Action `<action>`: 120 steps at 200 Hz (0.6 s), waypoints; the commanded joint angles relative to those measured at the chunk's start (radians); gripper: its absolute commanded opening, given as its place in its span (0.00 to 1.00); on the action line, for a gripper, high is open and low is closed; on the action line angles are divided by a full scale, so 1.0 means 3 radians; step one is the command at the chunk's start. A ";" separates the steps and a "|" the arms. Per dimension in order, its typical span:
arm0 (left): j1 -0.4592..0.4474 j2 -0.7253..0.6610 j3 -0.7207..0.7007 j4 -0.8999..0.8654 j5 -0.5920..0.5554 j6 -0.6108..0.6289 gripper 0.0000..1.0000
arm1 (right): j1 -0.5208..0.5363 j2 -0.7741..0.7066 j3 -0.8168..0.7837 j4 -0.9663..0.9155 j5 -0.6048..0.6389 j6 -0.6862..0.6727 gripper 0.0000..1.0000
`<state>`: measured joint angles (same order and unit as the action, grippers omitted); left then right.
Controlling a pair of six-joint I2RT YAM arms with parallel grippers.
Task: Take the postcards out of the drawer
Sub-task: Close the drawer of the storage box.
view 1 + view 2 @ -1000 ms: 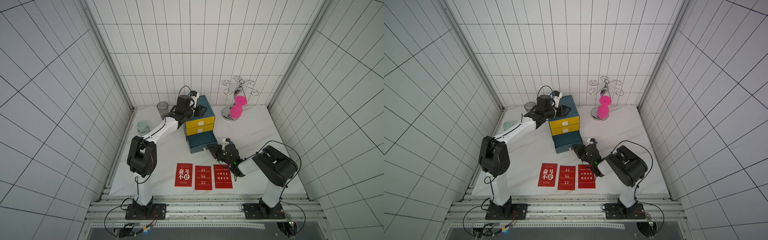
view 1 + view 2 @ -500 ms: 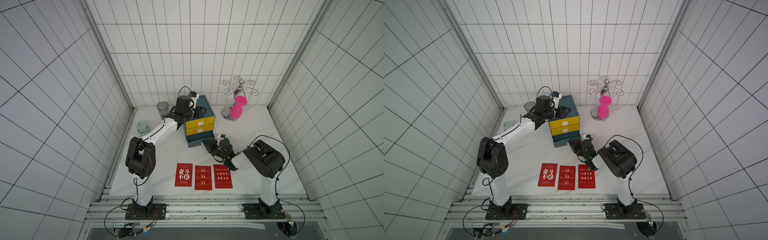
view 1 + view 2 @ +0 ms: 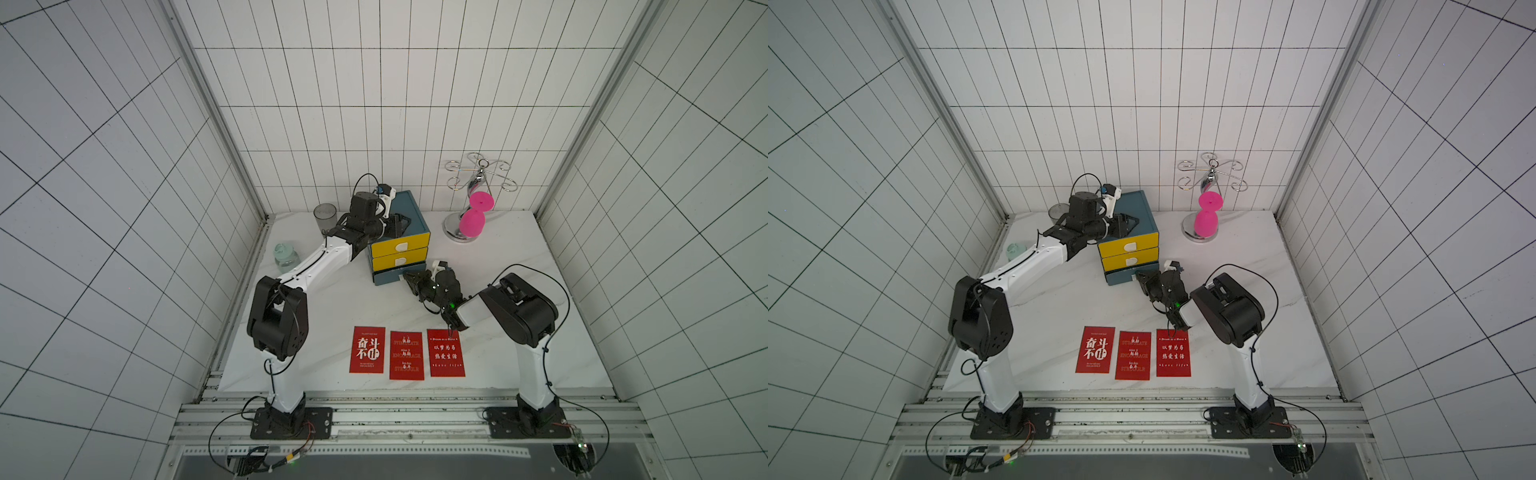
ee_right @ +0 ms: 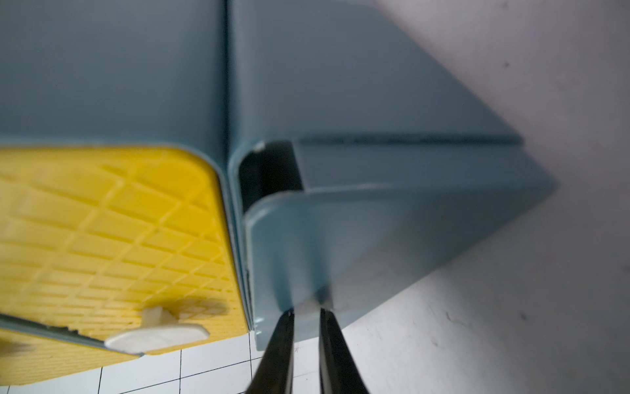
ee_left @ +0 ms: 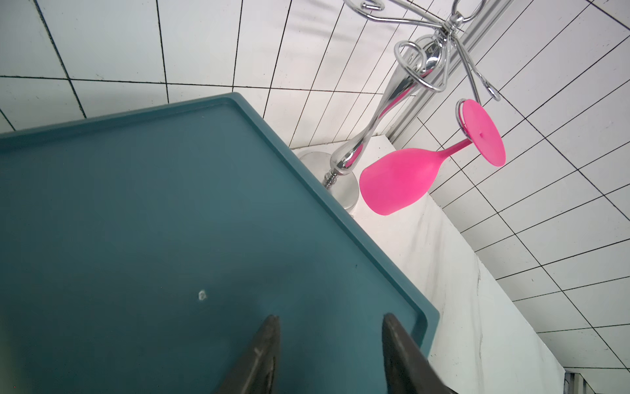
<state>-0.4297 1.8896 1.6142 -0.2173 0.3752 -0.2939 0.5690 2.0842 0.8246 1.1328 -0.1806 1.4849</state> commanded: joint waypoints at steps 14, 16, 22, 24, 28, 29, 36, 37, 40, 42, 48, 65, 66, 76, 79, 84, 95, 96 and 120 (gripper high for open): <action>0.0033 0.0023 -0.0145 -0.0498 -0.0049 0.0029 0.49 | -0.0061 0.0116 0.0206 0.0005 -0.0047 0.0154 0.17; 0.0034 0.0022 -0.0145 -0.0498 -0.0053 0.0029 0.48 | -0.0062 0.0117 0.0211 0.0006 -0.0046 0.0155 0.17; 0.0033 0.0021 -0.0150 -0.0498 -0.0045 0.0028 0.48 | -0.0067 0.0133 0.0220 0.0005 -0.0047 0.0163 0.17; 0.0033 0.0019 -0.0150 -0.0499 -0.0044 0.0025 0.49 | -0.0066 0.0137 0.0223 0.0006 -0.0047 0.0165 0.17; 0.0036 0.0017 -0.0150 -0.0499 -0.0045 0.0024 0.48 | -0.0066 0.0147 0.0234 0.0012 -0.0049 0.0170 0.17; 0.0034 0.0019 -0.0150 -0.0498 -0.0044 0.0024 0.48 | -0.0063 0.0156 0.0234 0.0010 -0.0048 0.0169 0.17; 0.0034 0.0016 -0.0146 -0.0499 -0.0040 0.0019 0.49 | -0.0061 0.0162 0.0247 0.0019 -0.0052 0.0177 0.17; 0.0035 0.0016 -0.0148 -0.0498 -0.0039 0.0019 0.48 | -0.0061 0.0164 0.0247 0.0021 -0.0055 0.0175 0.17; 0.0033 0.0016 -0.0148 -0.0498 -0.0039 0.0018 0.48 | -0.0063 0.0170 0.0257 0.0019 -0.0057 0.0182 0.17; 0.0034 0.0016 -0.0145 -0.0498 -0.0039 0.0016 0.48 | -0.0062 0.0174 0.0263 0.0020 -0.0057 0.0184 0.17; 0.0035 0.0012 -0.0145 -0.0500 -0.0041 0.0017 0.49 | -0.0061 0.0180 0.0277 0.0023 -0.0064 0.0182 0.17; 0.0035 0.0006 -0.0147 -0.0498 -0.0035 0.0014 0.49 | -0.0065 0.0186 0.0299 0.0022 -0.0065 0.0183 0.16; 0.0033 0.0006 -0.0149 -0.0500 -0.0037 0.0011 0.49 | -0.0063 0.0188 0.0299 0.0020 -0.0064 0.0181 0.16; 0.0032 -0.0002 -0.0148 -0.0498 -0.0041 0.0013 0.48 | -0.0061 0.0181 0.0294 0.0025 -0.0074 0.0167 0.16; 0.0034 -0.0003 -0.0145 -0.0498 -0.0039 0.0011 0.49 | -0.0065 0.0176 0.0290 0.0023 -0.0077 0.0163 0.16; 0.0036 -0.0007 -0.0149 -0.0498 -0.0039 0.0009 0.49 | -0.0059 0.0162 0.0274 0.0031 -0.0087 0.0143 0.16; 0.0034 -0.0009 -0.0142 -0.0488 -0.0024 -0.0004 0.49 | -0.0042 0.0083 0.0207 0.0020 -0.0088 0.0070 0.16; 0.0035 -0.0009 -0.0143 -0.0485 -0.0019 -0.0003 0.49 | -0.0041 0.0076 0.0199 0.0019 -0.0085 0.0061 0.16; 0.0054 0.0001 -0.0013 -0.0552 0.0005 0.0032 0.51 | -0.0006 -0.0221 -0.0031 -0.0117 -0.0092 -0.0129 0.16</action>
<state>-0.4240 1.8786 1.6108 -0.2356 0.3779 -0.2939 0.5591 2.1075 0.8597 1.1172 -0.2043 1.4799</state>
